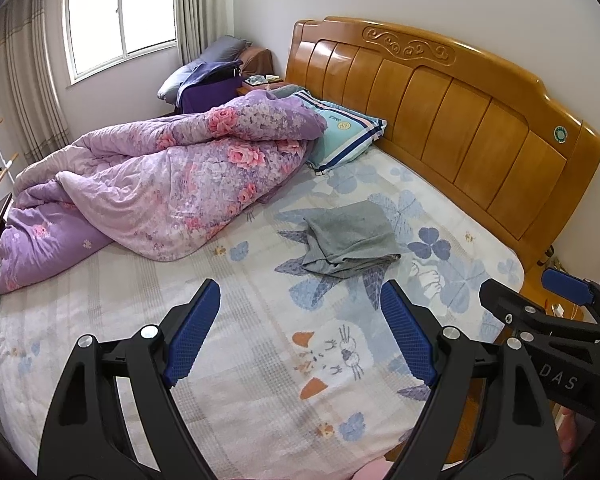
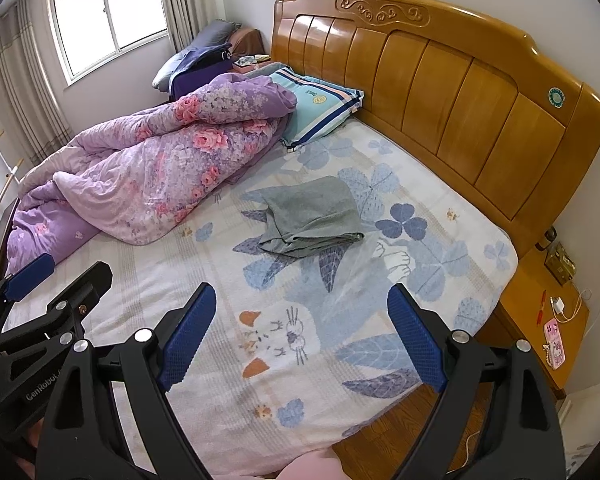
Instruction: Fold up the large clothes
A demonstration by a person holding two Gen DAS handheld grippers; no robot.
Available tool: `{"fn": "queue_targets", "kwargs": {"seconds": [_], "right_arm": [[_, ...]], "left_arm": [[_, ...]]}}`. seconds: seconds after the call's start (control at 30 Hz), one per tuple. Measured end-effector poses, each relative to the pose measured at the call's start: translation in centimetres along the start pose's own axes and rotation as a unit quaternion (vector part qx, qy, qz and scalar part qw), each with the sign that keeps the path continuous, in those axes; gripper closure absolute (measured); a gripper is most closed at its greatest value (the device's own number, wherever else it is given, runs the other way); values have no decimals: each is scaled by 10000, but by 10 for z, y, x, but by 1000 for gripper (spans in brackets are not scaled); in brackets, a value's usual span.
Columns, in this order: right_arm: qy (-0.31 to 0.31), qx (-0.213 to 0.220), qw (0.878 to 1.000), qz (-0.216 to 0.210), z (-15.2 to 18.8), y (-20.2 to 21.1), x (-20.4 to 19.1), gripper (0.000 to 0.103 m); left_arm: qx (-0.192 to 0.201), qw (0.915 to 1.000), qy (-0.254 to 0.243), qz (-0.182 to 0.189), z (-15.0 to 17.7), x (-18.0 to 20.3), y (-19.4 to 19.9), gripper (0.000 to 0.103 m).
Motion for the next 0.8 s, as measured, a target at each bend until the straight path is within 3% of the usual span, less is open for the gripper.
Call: {"fn": "queue_targets", "kwargs": {"seconds": [0.8], "right_arm": [[36, -20, 10000, 11, 6, -2, -2, 19]], "left_arm": [[-47, 10000, 0, 16, 4, 2, -2, 20]]}}
Point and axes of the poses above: each gripper's, at about its wrist camera, not at the fingertips, and y roughly against the way its jaws point, x to its right, z to its underside, the point moved 5 cm from there along -y, roughly the way its jaws point, and after that the axes turned 4 degrees about -y, right-handed, at the moved point
